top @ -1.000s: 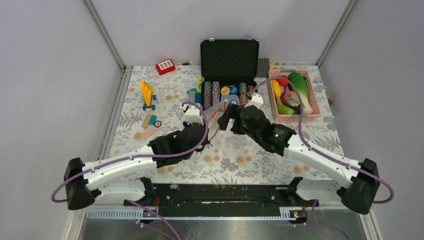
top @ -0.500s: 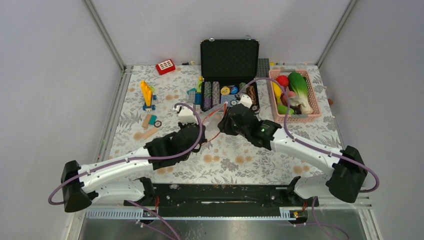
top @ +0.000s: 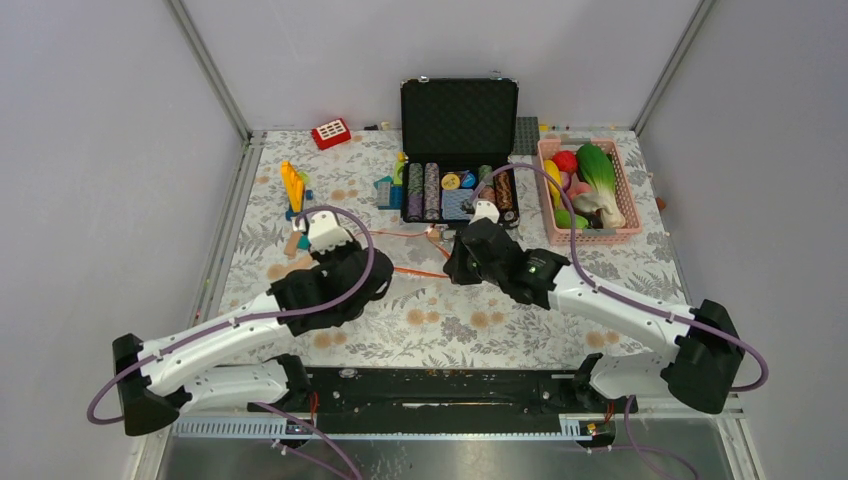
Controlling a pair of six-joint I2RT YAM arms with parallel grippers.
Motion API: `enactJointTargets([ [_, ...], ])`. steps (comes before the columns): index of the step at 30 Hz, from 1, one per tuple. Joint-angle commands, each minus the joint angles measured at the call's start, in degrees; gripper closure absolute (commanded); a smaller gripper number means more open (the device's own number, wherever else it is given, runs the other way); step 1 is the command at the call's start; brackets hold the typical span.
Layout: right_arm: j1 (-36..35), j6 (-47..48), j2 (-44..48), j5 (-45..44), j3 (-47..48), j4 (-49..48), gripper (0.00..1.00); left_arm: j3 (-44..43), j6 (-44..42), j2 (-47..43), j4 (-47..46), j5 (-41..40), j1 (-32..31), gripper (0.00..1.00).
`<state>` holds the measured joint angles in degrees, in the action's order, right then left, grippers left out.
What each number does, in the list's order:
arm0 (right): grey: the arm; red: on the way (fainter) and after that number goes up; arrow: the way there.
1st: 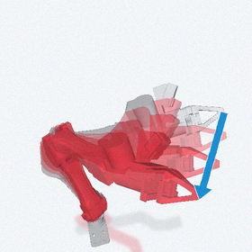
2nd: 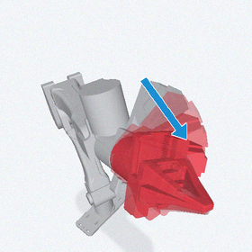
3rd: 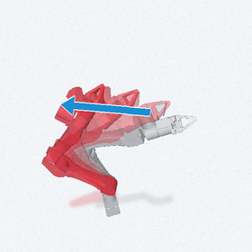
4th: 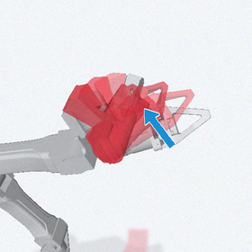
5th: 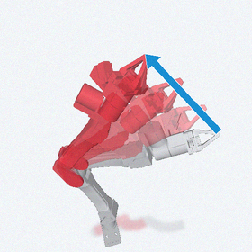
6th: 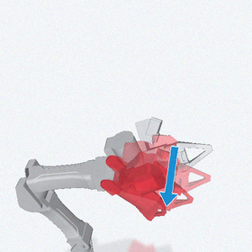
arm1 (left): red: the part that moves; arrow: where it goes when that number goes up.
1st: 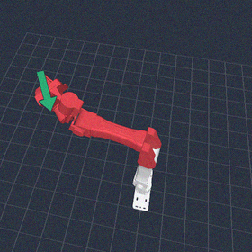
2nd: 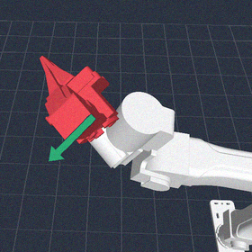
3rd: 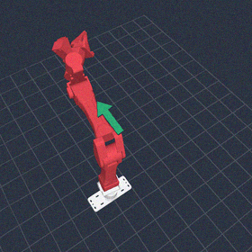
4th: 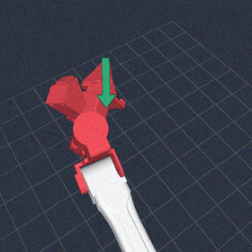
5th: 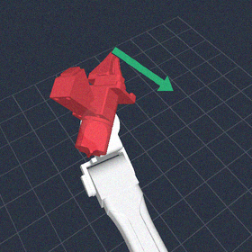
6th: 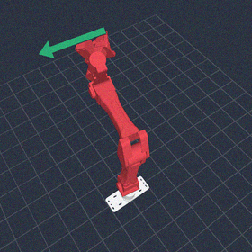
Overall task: Place the food in the zip-top bag and seal the zipper
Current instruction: Open the zipper of the food storage bag at the center of the board.
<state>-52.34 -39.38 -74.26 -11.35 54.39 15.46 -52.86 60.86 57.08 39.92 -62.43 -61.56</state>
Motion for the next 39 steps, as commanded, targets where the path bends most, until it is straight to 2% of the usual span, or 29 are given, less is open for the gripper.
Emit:
enactJointTargets([
  [1, 0.2, 6.7, 3.6, 0.7, -1.7, 3.9, 1.00, -1.7, 3.3, -2.9, 7.8, -4.7, 4.3, 0.94],
  [4, 0.2, 7.7, 3.8, 3.6, -0.9, 2.0, 1.00, -1.8, 0.2, -2.5, 6.5, -1.8, 4.5, 0.89],
  [7, 0.2, 9.2, 3.1, 6.0, 0.9, 1.6, 1.00, -0.5, -6.3, -2.3, 0.7, 4.6, 4.5, 0.83],
  [13, 0.2, 11.4, 1.2, 9.0, 7.4, 4.9, 1.00, 4.9, -21.2, -2.4, -18.6, 26.2, 4.5, 0.43],
  [15, 0.2, 11.6, 1.0, 9.6, 8.4, 6.2, 1.00, 5.5, -23.7, -2.5, -21.1, 30.9, 4.5, 0.31],
  [20, 0.2, 13.0, 1.1, 10.9, 10.1, 7.7, 1.00, 2.7, -29.7, -0.6, -20.4, 33.6, 4.5, 0.13],
  [22, 0.2, 14.7, 1.6, 11.2, 10.1, 8.3, 1.00, 0.5, -30.4, 0.6, -18.0, 31.8, 4.5, 0.09],
  [27, 0.2, 19.3, 3.3, 10.6, 9.1, 10.5, 1.00, -2.7, -32.7, 3.3, -15.4, 30.8, 4.5, 0.09],
  [30, 0.2, 21.9, 4.5, 11.2, 8.5, 11.4, 1.00, -4.4, -33.7, 5.3, -13.7, 31.0, 4.5, 0.16],
  [34, 0.2, 23.8, 5.8, 11.2, 7.6, 12.0, 1.00, -6.6, -35.1, 7.6, -12.0, 32.1, 4.5, 0.36],
  [39, 0.3, 22.9, 6.0, 5.9, 8.2, 14.0, 1.00, -7.5, -34.8, 8.4, -9.9, 32.7, 4.5, 0.74],
])
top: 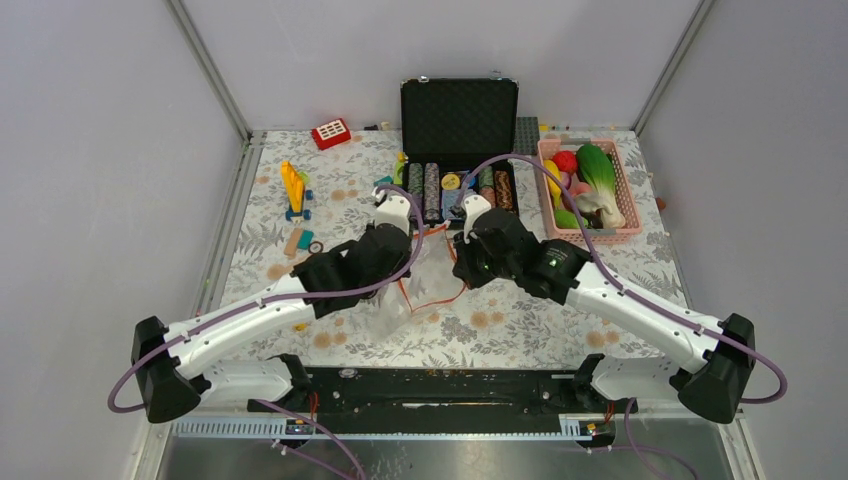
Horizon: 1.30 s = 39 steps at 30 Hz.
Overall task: Place the food in the zip-top bag and seal the zipper
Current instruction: Open the zipper of the food storage bag at the center of the board.
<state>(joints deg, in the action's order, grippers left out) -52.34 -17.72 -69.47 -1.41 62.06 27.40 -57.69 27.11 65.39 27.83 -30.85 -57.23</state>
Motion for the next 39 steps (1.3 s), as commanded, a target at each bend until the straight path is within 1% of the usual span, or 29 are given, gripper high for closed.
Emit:
enactJointTargets([
  [1, 0.4, 0.5, 1.3, -6.0, 0.6, 2.8, 1.00, -2.8, -0.5, -0.2, 3.1, 0.0, 0.1, 0.81],
  [2, 0.6, -0.4, 1.3, -8.0, 0.6, 3.4, 1.00, -2.9, 0.2, -0.4, 4.2, -1.6, 0.2, 0.89],
  [3, 1.0, -1.5, 1.4, -10.3, 0.7, 4.3, 1.00, -3.0, 0.9, -0.6, 6.2, -3.5, 0.2, 0.91],
  [6, 2.8, -4.6, 1.9, -17.4, 0.4, 7.5, 1.00, -3.1, 3.2, -1.4, 10.9, -10.0, 0.2, 0.92],
  [8, 4.8, -6.6, 2.6, -18.9, -0.6, 8.6, 1.00, -3.1, 4.5, -2.0, 13.1, -13.6, 0.2, 0.92],
  [11, 8.1, -8.1, 4.0, -17.0, -2.5, 8.0, 1.00, -3.1, 5.2, -3.2, 14.5, -16.9, 0.2, 0.91],
  [14, 8.7, -6.7, 5.0, -15.4, -3.9, 5.4, 1.00, -3.6, 4.9, -4.3, 14.2, -18.1, 0.3, 0.90],
  [16, 8.8, -4.7, 5.5, -10.7, -5.1, 1.3, 0.97, -3.9, 3.9, -4.8, 12.7, -17.5, 0.3, 0.90],
  [18, 8.8, -3.8, 5.5, -3.7, -6.0, -3.5, 0.94, -3.8, 2.1, -5.1, 9.2, -14.7, 0.3, 0.92],
  [19, 8.7, -3.8, 5.2, -1.0, -6.2, -5.7, 0.90, -3.8, 1.5, -5.0, 7.4, -13.2, 0.4, 0.92],
  [20, 8.8, -3.7, 4.8, 0.9, -6.2, -7.7, 0.86, -3.8, 1.1, -4.9, 5.8, -11.9, 0.4, 0.97],
  [21, 8.8, -3.5, 4.2, 3.5, -5.9, -9.5, 0.79, -3.8, 0.8, -4.6, 4.3, -10.8, 0.4, 0.99],
  [22, 8.8, -3.4, 3.6, 5.3, -5.2, -10.9, 0.65, -3.8, 0.5, -4.4, 2.7, -10.1, 0.4, 1.00],
  [23, 8.7, -3.3, 2.8, 6.8, -4.6, -11.9, 0.56, -3.9, 0.2, -4.0, 2.2, -9.6, 0.3, 1.00],
  [24, 8.8, -3.0, 2.1, 7.9, -3.4, -12.6, 0.40, -4.2, 0.3, -3.4, 1.9, -9.5, 0.3, 1.00],
  [25, 8.8, -2.9, 1.5, 8.3, -2.8, -13.0, 0.35, -4.6, 0.5, -3.0, 1.9, -9.6, 0.3, 1.00],
  [27, 8.8, -2.3, 1.3, 6.4, -0.7, -12.9, 0.08, -5.0, 0.9, -1.8, 2.5, -10.3, 0.4, 1.00],
  [28, 8.7, -1.9, 1.7, 4.2, -0.3, -12.8, 0.01, -5.3, 1.4, -1.3, 3.1, -10.9, 0.4, 1.00],
  [32, 9.1, -1.8, 6.1, -9.4, -1.1, -12.0, 0.00, -5.7, 3.8, -0.1, 5.2, -11.9, 1.6, 1.00],
  [34, 10.3, -0.9, 8.5, -13.8, -2.3, -11.6, 0.00, -5.5, 4.8, 0.0, 5.7, -11.8, 2.2, 1.00],
  [36, 13.0, -0.3, 10.5, -15.9, -3.2, -11.1, 0.00, -5.2, 5.3, -0.2, 5.8, -11.3, 2.9, 1.00],
  [39, 19.0, 0.0, 11.5, -18.7, -3.6, -9.1, 0.00, -5.4, 5.3, -0.7, 5.6, -10.6, 3.9, 1.00],
])
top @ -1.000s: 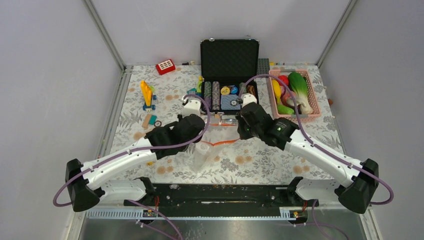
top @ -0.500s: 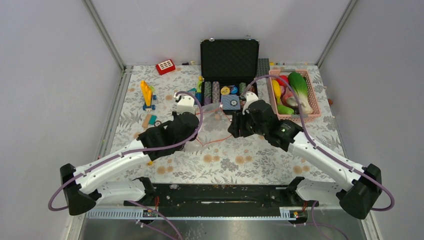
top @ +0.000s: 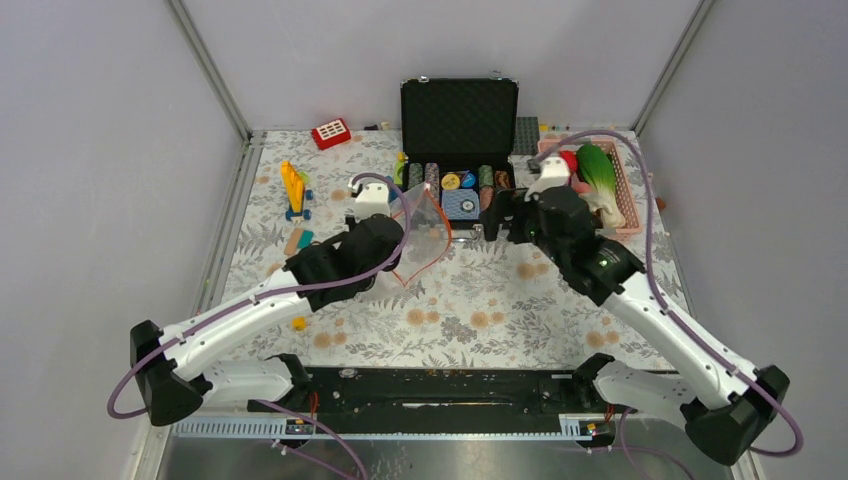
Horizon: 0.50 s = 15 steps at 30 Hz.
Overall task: Place the food in the zip-top bag and seal the zipper
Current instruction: Open the zipper of the food storage bag at the center of the board, then pick up the fake vegetable from the bin.
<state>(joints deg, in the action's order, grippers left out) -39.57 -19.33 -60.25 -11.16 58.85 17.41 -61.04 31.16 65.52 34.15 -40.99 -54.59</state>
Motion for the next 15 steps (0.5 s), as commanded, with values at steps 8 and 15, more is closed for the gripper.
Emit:
enactJointTargets([
  [8, 19.6, 3.4, -12.3, -28.3, 12.1, 11.5, 0.00, -3.3, 1.2, -1.4, 0.3, 1.8, 2.6, 1.00],
  [15, 29.5, -0.7, -33.1, -30.6, 27.1, 18.5, 0.00, -2.0, 1.8, -1.4, -0.8, 1.2, 2.7, 1.00],
])
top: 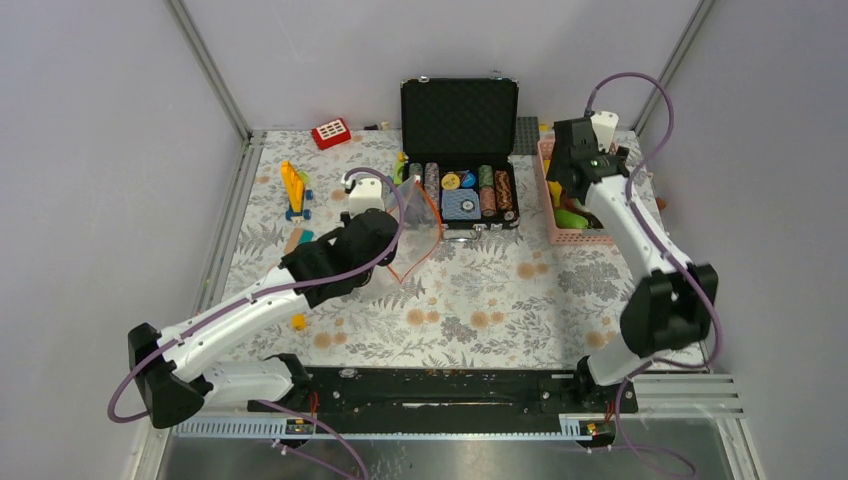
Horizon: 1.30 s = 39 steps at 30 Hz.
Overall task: Place the food in the zip-top bag and seal the zipper
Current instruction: Pick up the fake vegetable from the bin.
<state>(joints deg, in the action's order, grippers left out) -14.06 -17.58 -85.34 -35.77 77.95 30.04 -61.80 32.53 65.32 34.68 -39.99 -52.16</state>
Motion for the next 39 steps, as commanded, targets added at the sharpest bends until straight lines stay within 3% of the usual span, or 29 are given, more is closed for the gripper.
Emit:
enactJointTargets([
  [1, 4.8, -2.5, -10.4, -5.6, 10.0, 6.8, 0.00, -1.2, 0.5, -1.1, -1.4, 0.5, 0.3, 1.00],
  [8, 8.6, -6.1, -21.1, -2.6, 17.8, 10.4, 0.03, -0.8, -0.4, 0.9, -2.9, 3.3, 0.3, 1.00],
  [31, 11.5, -10.2, -29.4, 2.1, 17.1, 7.3, 0.19, 1.7, -0.7, 1.7, -5.3, 8.3, 0.3, 1.00],
  [35, 11.7, -10.5, -29.2, 2.4, 16.4, 6.7, 0.32, 1.7, -0.6, 1.6, -5.3, 8.5, 0.2, 1.00],
  [39, 11.9, -11.4, -27.9, 1.2, 14.8, 6.1, 0.58, 1.7, -0.5, 1.4, -5.4, 8.8, 0.3, 1.00],
])
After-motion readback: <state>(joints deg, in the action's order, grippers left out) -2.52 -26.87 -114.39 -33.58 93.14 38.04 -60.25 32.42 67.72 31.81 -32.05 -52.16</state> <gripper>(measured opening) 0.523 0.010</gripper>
